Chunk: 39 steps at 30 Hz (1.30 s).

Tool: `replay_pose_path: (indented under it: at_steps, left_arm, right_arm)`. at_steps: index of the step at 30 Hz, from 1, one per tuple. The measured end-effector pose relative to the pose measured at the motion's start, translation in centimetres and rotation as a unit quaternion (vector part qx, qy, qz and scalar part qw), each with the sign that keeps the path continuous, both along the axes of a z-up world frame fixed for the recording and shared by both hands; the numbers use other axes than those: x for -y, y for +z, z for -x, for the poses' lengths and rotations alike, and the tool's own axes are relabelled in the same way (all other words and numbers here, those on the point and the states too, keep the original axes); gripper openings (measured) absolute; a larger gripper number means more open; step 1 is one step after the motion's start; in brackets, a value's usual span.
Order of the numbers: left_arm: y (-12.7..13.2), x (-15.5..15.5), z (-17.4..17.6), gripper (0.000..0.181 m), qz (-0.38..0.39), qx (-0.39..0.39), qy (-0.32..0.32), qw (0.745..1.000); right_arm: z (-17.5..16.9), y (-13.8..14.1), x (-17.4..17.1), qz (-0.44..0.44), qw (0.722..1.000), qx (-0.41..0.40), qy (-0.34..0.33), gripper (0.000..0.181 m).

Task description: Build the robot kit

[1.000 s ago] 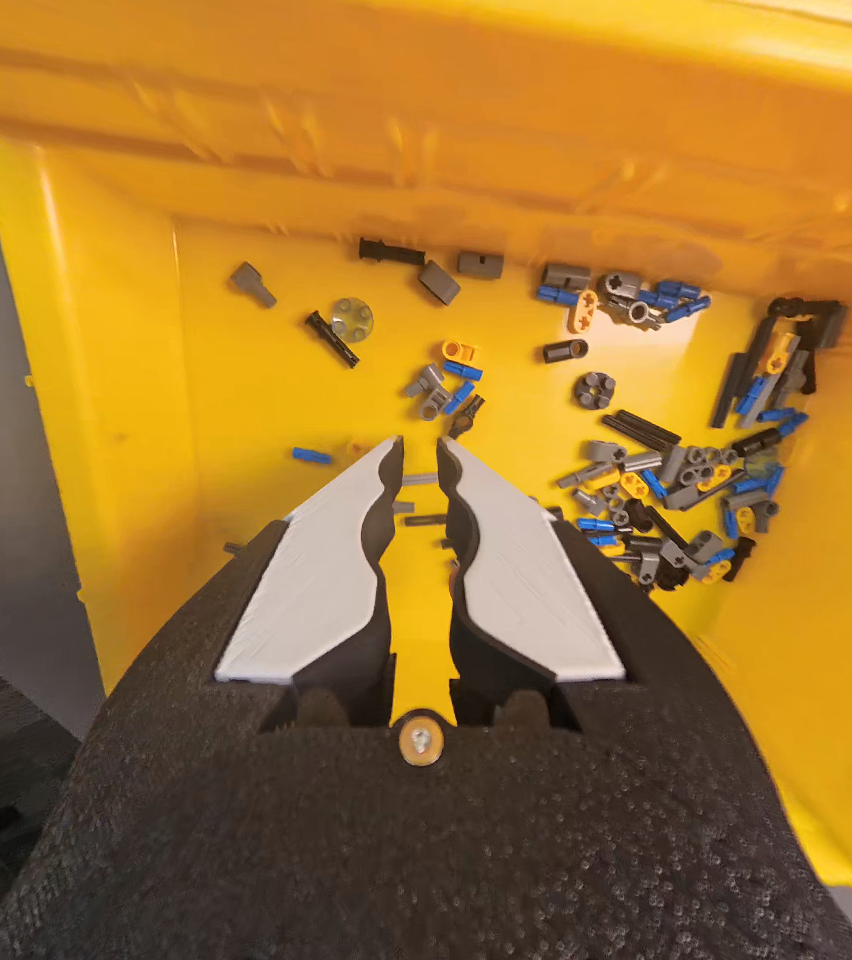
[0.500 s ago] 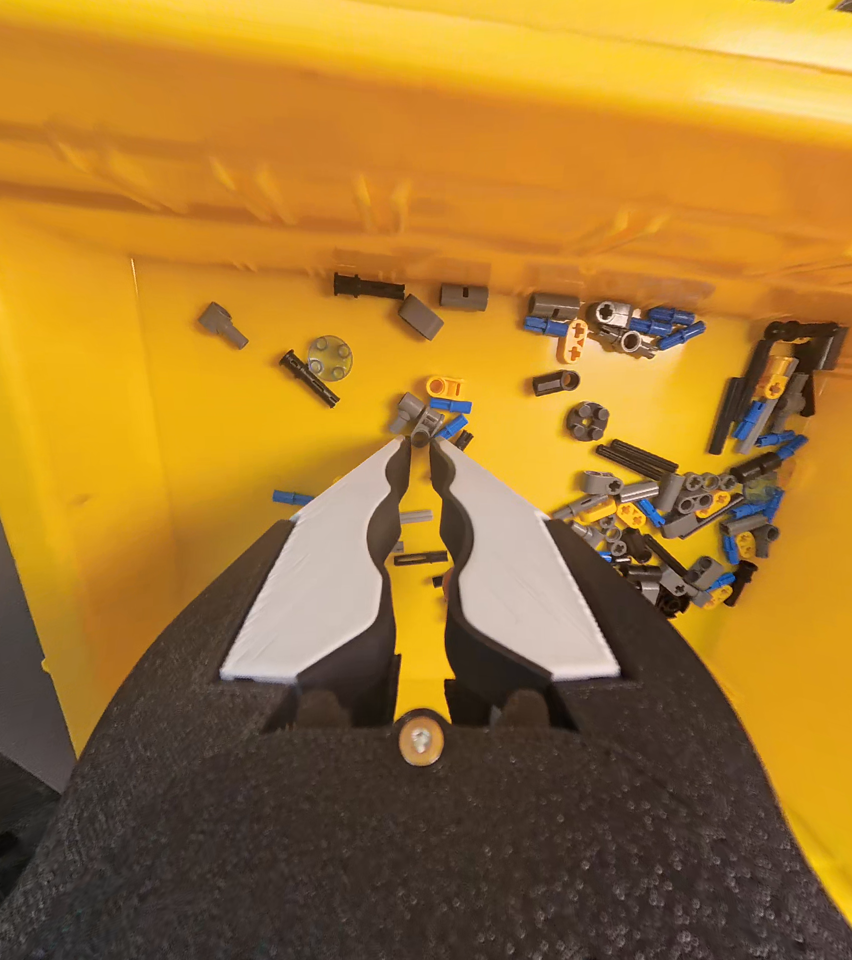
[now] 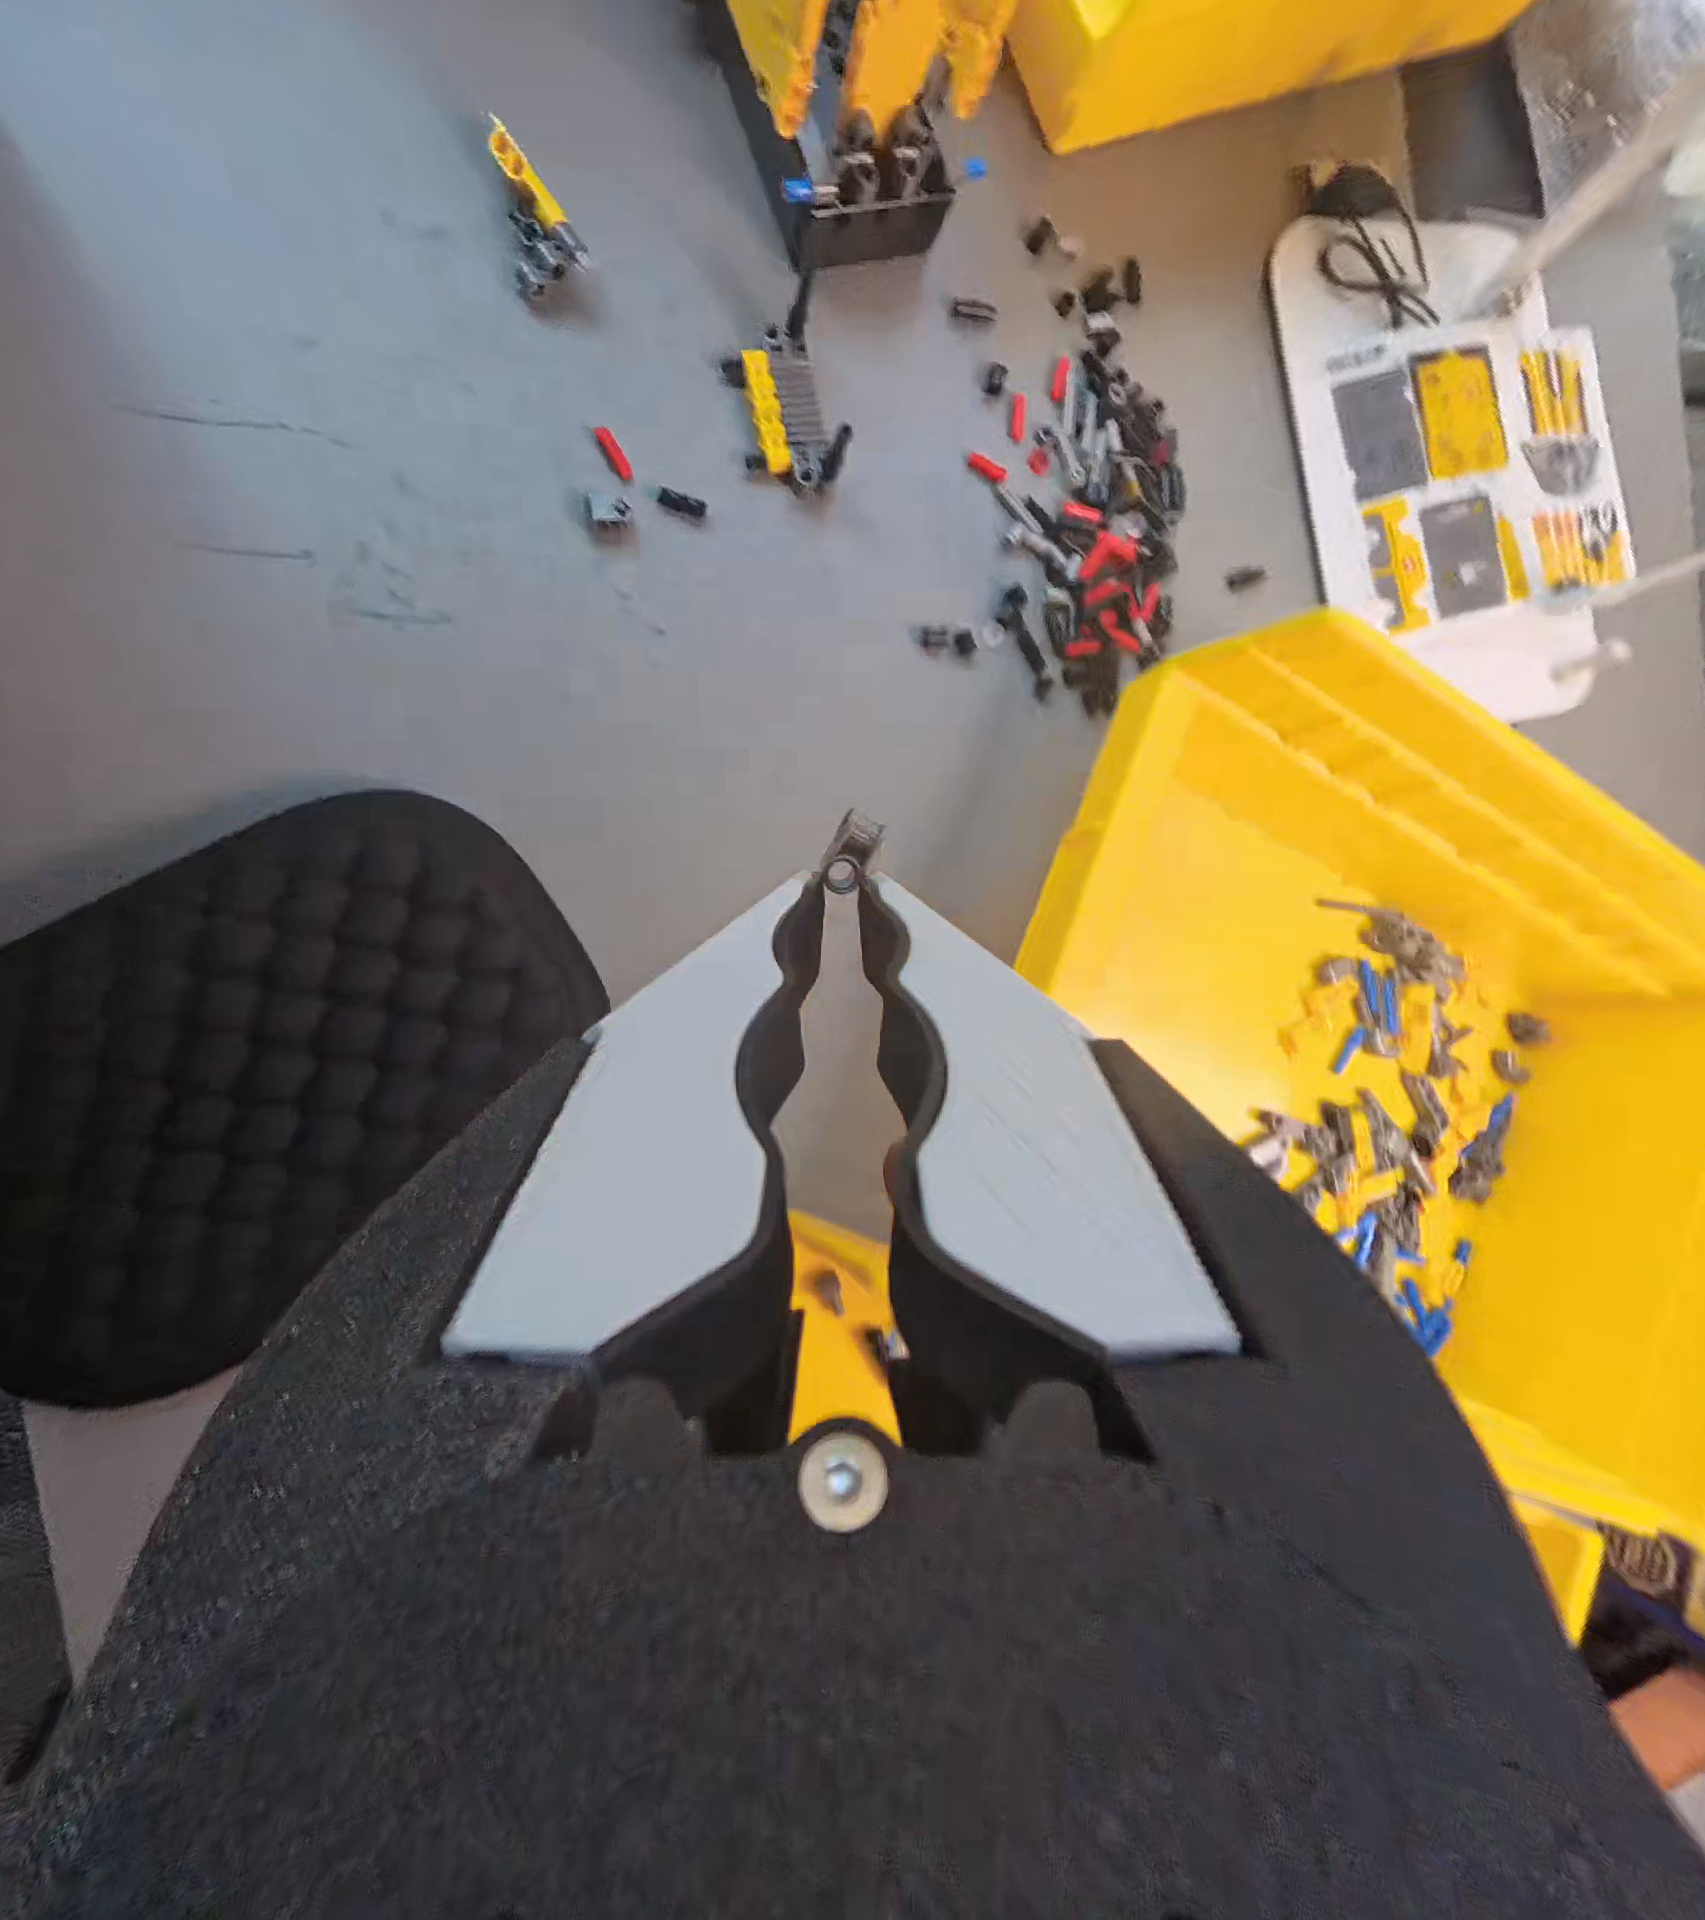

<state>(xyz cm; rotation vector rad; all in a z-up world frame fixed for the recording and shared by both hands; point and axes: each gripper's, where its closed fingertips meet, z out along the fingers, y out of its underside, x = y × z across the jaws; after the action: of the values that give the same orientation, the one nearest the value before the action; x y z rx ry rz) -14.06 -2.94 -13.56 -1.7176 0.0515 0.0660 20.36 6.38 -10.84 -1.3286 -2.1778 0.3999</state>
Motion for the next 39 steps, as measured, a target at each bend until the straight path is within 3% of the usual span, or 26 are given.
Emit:
replay_pose_path:
  at_steps: [3, 8, 14, 30, 36, 39]
  left_arm:
    - [0.6, 0.3, -0.1, 0.028, -0.01, 0.002, -0.004, 1.0]
    - [1.3, 0.7, -0.3, 0.028, -0.024, 0.006, -0.011, 1.0]
    - [1.8, 0.9, -0.9, 0.028, -0.032, 0.014, -0.027, 0.999]
    - [2.9, 1.6, -2.5, 0.028, -0.048, 0.042, -0.066, 0.996]
    - [2.1, 1.3, -3.2, 0.029, -0.031, 0.041, -0.077, 0.996]
    - [1.8, 1.2, -3.2, 0.029, -0.026, 0.032, -0.074, 0.996]
  right_arm:
    - [3.7, -3.0, 4.3, 0.03, 0.998, 0.013, 0.054, 0.006]
    - [8.0, -8.8, 7.8, 0.061, 0.994, 0.037, 0.084, 0.006]
    - [10.5, -11.5, 10.4, 0.083, 0.991, 0.041, 0.092, 0.006]
    - [12.6, -13.3, 11.4, 0.062, 0.991, 0.071, 0.096, 0.007]
    - [12.9, -13.0, 10.9, 0.075, 0.992, 0.037, 0.091, 0.014]
    - [13.5, -11.3, 10.5, 0.1, 0.991, -0.025, 0.086, 0.015]
